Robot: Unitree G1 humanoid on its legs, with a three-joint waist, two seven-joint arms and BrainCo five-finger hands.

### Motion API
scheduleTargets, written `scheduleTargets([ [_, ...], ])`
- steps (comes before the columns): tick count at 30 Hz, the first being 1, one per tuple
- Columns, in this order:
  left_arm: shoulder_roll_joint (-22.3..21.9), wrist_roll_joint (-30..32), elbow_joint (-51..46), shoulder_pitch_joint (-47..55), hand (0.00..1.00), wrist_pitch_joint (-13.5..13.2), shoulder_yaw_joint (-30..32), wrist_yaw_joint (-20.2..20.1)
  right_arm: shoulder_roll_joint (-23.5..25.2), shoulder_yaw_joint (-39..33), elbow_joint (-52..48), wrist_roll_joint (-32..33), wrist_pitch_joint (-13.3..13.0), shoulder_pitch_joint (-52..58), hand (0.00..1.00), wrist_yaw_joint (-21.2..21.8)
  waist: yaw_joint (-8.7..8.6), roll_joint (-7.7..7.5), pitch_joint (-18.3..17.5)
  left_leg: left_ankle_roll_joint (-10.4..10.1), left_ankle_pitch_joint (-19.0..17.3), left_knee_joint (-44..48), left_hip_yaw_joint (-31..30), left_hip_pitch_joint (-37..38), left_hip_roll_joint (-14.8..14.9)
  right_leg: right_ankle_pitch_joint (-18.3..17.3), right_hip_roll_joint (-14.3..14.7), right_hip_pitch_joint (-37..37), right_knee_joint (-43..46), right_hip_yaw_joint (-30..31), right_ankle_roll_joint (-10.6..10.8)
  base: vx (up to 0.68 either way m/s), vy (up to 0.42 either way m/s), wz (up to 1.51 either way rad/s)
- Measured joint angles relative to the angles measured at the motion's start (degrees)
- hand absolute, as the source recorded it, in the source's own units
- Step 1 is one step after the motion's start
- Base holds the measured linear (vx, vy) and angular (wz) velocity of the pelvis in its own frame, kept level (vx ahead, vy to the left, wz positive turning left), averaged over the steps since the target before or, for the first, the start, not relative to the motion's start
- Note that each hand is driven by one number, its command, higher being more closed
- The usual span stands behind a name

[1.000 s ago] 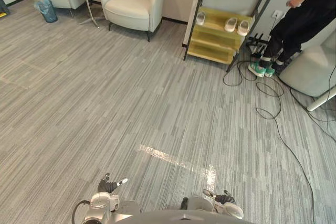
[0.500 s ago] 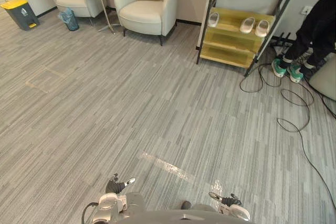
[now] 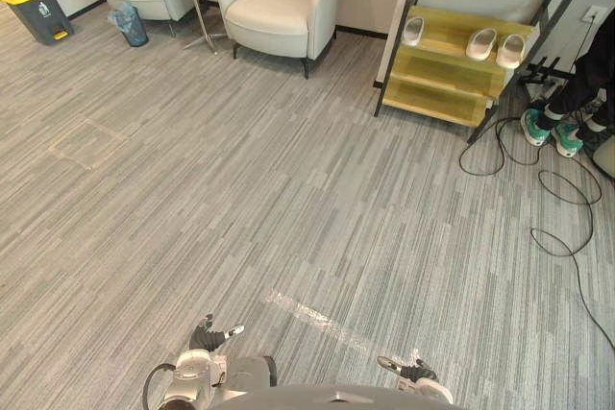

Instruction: Pick up cushions and gather them together orderly.

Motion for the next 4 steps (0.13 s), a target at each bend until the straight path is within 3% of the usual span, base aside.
scheduleTargets([
  [4,0.00,-0.03,0.65,0.00,0.00,-0.04,-0.56,-0.05,-0.04,-0.10,0.40,-0.01,-0.02,0.06,0.00,0.02,-0.16,-0.18,-0.10,-0.27,2.33,-4.11,-0.31,1.79,-0.14,0.12,0.09,-0.03,-0.01,-0.09,-0.12,-0.04,-0.053,0.02],
])
